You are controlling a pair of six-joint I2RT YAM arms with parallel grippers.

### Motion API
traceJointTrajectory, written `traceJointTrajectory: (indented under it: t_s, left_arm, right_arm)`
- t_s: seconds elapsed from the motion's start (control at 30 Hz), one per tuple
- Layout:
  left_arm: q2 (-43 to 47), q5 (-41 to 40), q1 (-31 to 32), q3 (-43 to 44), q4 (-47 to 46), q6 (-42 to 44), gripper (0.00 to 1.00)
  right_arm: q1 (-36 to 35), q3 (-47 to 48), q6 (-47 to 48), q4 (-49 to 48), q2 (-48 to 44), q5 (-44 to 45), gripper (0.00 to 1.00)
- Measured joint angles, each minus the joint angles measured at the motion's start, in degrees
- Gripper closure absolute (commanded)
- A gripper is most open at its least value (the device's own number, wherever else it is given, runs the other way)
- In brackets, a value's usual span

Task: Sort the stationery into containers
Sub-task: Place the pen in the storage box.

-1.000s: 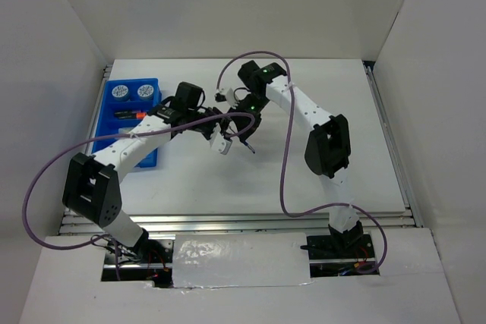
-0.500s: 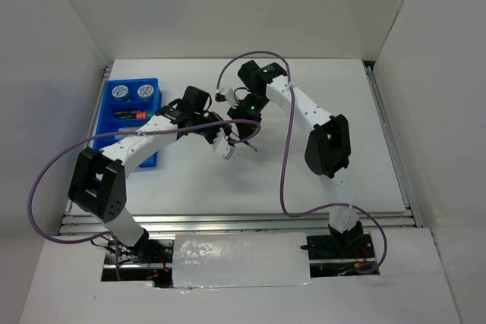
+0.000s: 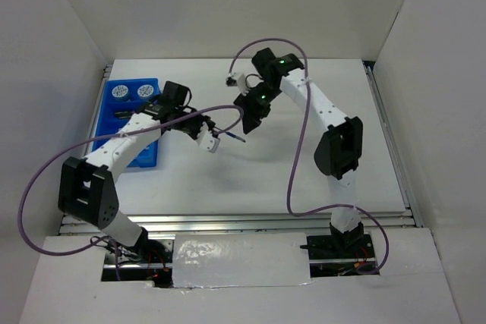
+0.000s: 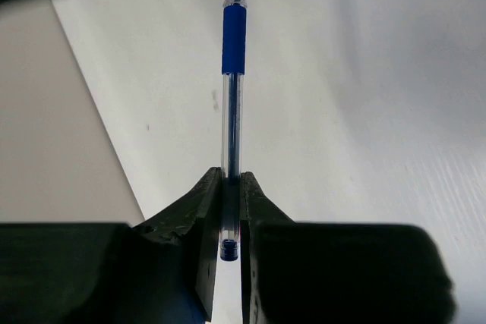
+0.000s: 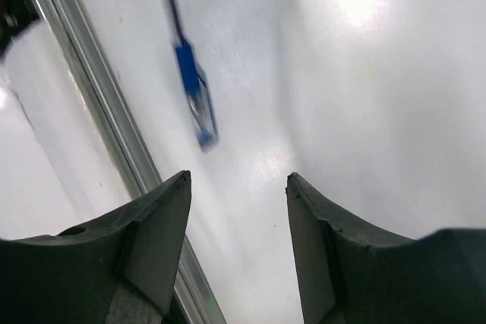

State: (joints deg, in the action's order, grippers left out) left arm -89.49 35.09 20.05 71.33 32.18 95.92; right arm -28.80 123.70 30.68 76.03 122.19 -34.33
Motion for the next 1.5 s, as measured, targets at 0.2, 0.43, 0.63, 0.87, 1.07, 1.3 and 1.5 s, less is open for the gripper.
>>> traceJointTrajectory:
  t_s: [0.2,0.43,0.63,0.87,1.07,1.3,1.5]
  left_arm:
    - [4.04,3.13,-11.34,4.5,12.2,0.9,1.0]
    - [4.63,3.04,-33.59,9.49,29.53,11.93,1.0]
    - [5.01,0.79,-46.97,8.02,36.76,15.5,1.0]
    - [1.38,-1.42,-52.74,8.07,38.38,16.63,0.97]
    - [-2.95,-3.87,-53.02,8.09,38.36,16.65,0.93]
    - [-7.19,-6.45,-53.02,8.76,38.18,16.65,0.91]
    - [-9.11,-8.2,-53.02,10.14,37.38,16.65,0.71]
  right_arm:
    - [11.15,-8.04,-6.8,-9.09,-14.03,-2.67,0.38]
    - [16.17,-17.22,-9.99,-15.04,-19.91,-2.91,0.39]
    - [15.69,-20.39,-10.27,-15.17,-18.21,-1.97,0.39]
    - [15.67,-20.41,-10.1,-15.19,-17.97,-0.31,0.39]
    - [15.65,-21.09,-9.86,-15.19,-17.68,1.29,0.39]
    - [15.65,-21.11,-9.79,-15.21,-17.64,2.54,0.39]
    - [15.56,-22.1,-9.55,-15.21,-17.64,3.04,0.39]
